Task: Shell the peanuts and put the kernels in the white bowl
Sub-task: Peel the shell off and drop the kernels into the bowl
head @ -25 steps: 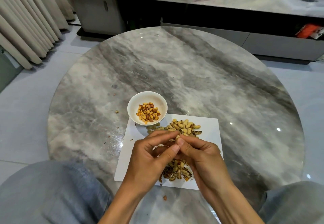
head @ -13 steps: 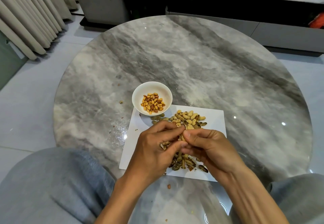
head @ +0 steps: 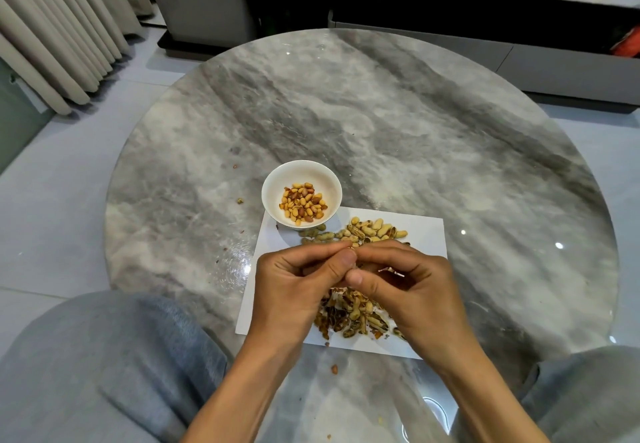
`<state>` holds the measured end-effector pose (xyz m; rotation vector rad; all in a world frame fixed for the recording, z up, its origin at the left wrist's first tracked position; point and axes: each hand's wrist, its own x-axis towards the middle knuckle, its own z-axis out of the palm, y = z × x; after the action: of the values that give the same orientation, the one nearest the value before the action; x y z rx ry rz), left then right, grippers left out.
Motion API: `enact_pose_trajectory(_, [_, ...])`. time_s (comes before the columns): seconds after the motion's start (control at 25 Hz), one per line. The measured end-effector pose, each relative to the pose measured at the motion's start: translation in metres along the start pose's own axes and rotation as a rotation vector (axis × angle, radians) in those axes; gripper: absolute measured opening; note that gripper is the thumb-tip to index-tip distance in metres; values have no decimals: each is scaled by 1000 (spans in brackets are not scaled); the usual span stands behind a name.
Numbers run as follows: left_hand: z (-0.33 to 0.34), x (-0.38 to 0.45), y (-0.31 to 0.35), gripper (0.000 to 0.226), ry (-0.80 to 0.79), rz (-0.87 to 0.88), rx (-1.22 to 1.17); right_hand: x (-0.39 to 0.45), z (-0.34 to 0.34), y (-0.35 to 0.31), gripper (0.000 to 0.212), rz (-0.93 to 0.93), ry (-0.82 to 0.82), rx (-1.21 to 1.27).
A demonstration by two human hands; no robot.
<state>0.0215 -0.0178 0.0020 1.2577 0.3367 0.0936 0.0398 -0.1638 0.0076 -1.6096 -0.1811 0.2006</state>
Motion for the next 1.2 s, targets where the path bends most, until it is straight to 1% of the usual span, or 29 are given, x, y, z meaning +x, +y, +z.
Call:
enact_pose_trajectory(0.08, [1, -1, 1, 15, -9, -21, -5, 2, 0, 1, 21, -28, 26, -23])
enact_pose_trajectory(0.2, [1, -2, 0, 15, -33, -2, 4, 5, -1, 0, 16, -36, 33, 21])
enact_pose_trajectory(0.36, [4, -4, -2, 16, 4, 24, 20, 3, 2, 1, 13, 44, 60, 135])
enact_pose_trajectory(0.48, [7, -7, -5, 19, 71, -36, -27, 2, 11, 6, 15, 136, 125, 256])
enact_pose_trajectory(0.6, [9, -6, -9, 22, 120, -107, -133, 1, 20, 13, 23, 211, 184, 359])
enact_pose_trajectory(0.68, [12, -5, -9, 20, 126, -183, -247, 0, 23, 15, 25, 235, 206, 380])
enact_pose_trajectory(0.76, [14, -4, -9, 18, 116, -268, -342, -1, 24, 16, 21, 219, 239, 345])
enact_pose_trajectory(0.84, [14, -2, -9, 16, 116, -349, -403, 0, 24, 16, 12, 105, 283, 153])
enact_pose_trajectory(0.88, [13, -2, -9, 17, 111, -392, -432, 0, 24, 18, 10, -5, 306, -15])
enact_pose_trajectory(1.0, [9, 2, -7, 23, 66, -526, -555, 1, 21, 27, 10, -428, 332, -621])
enact_pose_trajectory(1.04, [8, 3, -6, 24, 54, -560, -588, 2, 20, 29, 11, -547, 331, -769])
enact_pose_trajectory(1.12, [7, 5, -4, 24, 38, -605, -629, 2, 16, 30, 10, -694, 308, -927])
enact_pose_trajectory(1.2, [7, 5, -4, 23, 10, -628, -643, 0, 14, 27, 7, -753, 252, -983])
